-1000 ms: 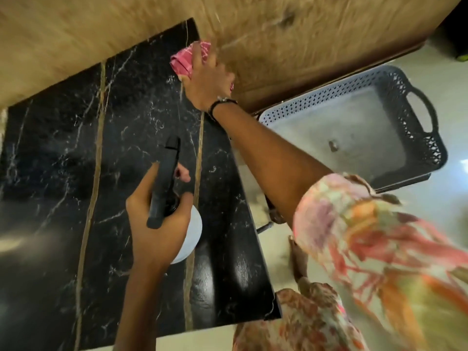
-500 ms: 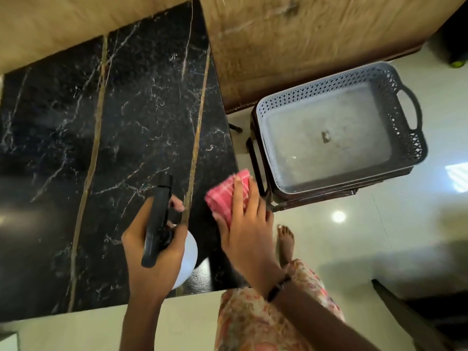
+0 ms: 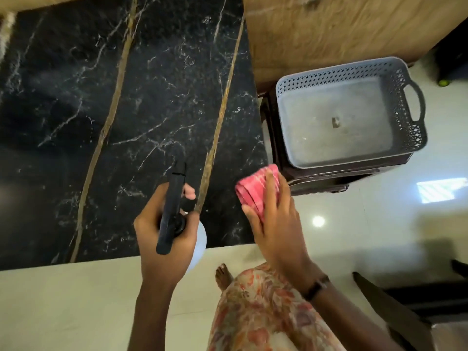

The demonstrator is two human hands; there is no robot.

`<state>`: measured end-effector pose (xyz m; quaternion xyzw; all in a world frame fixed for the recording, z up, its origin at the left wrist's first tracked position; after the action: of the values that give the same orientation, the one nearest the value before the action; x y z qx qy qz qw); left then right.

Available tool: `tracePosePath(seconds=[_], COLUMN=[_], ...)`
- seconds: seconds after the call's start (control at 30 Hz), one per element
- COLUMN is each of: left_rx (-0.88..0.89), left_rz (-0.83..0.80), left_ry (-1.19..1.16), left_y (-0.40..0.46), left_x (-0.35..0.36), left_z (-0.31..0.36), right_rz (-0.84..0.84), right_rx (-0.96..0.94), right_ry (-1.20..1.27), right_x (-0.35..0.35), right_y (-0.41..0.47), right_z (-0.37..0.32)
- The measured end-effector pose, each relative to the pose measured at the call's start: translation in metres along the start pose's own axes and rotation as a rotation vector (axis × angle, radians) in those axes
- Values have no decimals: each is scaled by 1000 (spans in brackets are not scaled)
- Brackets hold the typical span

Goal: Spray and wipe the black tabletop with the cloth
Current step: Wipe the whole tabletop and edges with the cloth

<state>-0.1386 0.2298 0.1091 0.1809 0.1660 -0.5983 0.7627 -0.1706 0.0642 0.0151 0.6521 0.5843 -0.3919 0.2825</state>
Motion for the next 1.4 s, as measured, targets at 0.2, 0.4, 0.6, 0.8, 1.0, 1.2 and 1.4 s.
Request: tracePosePath(seconds=[0.2,0.4,0.6,0.8,1.0,1.2,1.4], left_rx=[58,15,-94,-167,-189,-252,-311], left_rz=[-32,-96,-92,6,87,226,325], left_ry=[-70,-32,-46,-52,-99,-147,-207], left_y=[-27,-76,-119,-139,-151,-160,-159], left_x=[-43,-90,-121,-138,-160,-193,-233], left_z=[-21,-55,-89,-117,-130,-142,-167], right_rz=[127,300,375,558,631,332,333], right_rx=[-16,-138,-586,-1016,-1270,-1320,-1338], right_ry=[-160,-432,-510,-647,-770,-726,-816], right_x=[9,30,44,82,163,168,145], right_y=[-22,-20,-71,-56,-63,-74,-64], right_z=[-8,-17,32,24,-95,-140,-132])
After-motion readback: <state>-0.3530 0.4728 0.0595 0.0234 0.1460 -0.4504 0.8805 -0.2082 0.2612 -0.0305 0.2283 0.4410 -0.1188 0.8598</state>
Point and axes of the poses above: each hand's wrist, its own y-axis towards the middle knuckle, its own x-axis out of the palm, z = x × y, the point moved 1 cm from there along y, towards the middle knuckle, and after that the axes turned 9 degrees about z, right-handed, at the moved point
